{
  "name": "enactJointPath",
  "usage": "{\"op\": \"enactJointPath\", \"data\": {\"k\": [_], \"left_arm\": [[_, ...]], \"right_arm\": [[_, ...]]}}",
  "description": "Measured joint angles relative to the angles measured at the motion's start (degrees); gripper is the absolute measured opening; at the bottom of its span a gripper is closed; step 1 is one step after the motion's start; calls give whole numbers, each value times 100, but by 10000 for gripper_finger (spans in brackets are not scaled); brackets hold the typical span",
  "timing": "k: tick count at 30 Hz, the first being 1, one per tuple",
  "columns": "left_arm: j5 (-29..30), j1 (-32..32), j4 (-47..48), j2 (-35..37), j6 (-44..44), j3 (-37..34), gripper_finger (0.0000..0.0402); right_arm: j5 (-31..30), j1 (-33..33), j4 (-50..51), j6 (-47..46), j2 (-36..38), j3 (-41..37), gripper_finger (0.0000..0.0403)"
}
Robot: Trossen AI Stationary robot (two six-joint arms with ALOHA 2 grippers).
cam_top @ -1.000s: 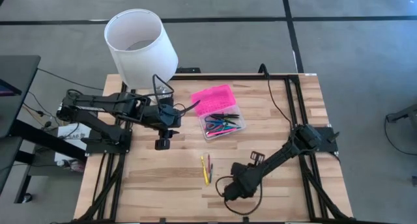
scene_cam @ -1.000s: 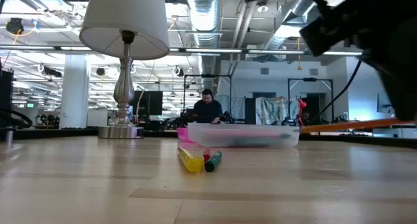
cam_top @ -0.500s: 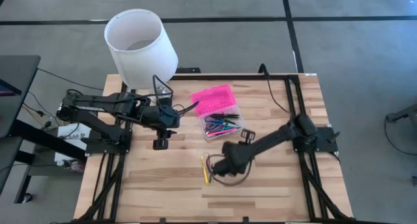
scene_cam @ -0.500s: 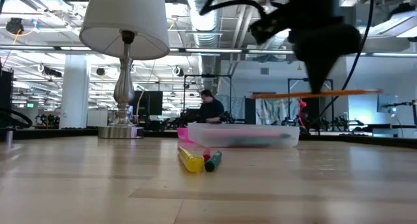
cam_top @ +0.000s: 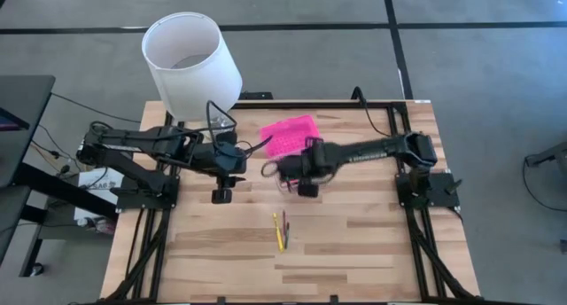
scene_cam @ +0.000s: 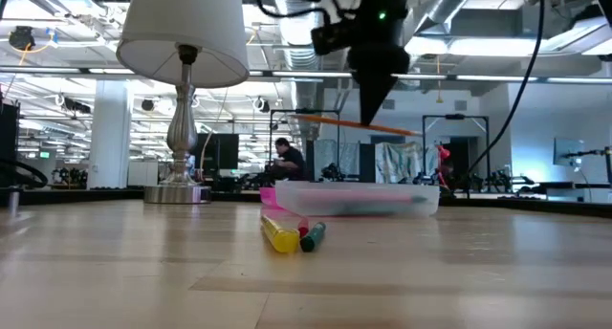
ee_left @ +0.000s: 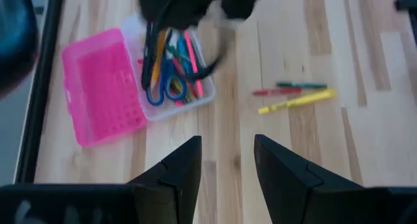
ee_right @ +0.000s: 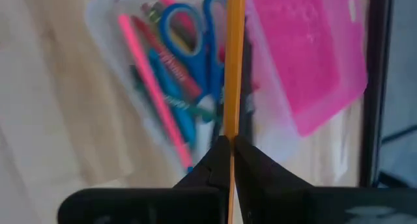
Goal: Pick & place school supplies into a supply box
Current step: Put the yellow pencil into the pink supply box
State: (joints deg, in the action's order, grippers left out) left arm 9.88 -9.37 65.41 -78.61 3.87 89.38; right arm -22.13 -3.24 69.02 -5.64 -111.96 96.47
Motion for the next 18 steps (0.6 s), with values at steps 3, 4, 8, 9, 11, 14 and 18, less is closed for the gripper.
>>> {"op": "enactJointPath", "data": {"k": [3, 4, 8, 9, 11, 14, 18], "left_arm": [[201, -2, -211, -2, 165, 0, 137], [285, -2, -271, -2, 261, 0, 137], [633, 0, -445, -13, 787, 0, 137], [708, -1, -482, -13, 930, 0, 137], [860, -22, -538, -13, 1175, 0, 137], [1254, -96, -592, -15, 1458, 0, 137], [1692, -151, -714, -15, 1690, 0, 137]], "right_arm": [[225, 386, -296, 739, -59, 0, 0], [284, 507, -381, 936, -75, -30, 0], [657, 913, -712, 1619, -72, -342, 0], [704, 998, -703, 1733, -72, -452, 0], [719, 1148, -674, 1899, -72, -652, 0], [900, 1317, -747, 2095, -72, -877, 0], [1084, 1400, -911, 2276, -74, -1072, 0]]}}
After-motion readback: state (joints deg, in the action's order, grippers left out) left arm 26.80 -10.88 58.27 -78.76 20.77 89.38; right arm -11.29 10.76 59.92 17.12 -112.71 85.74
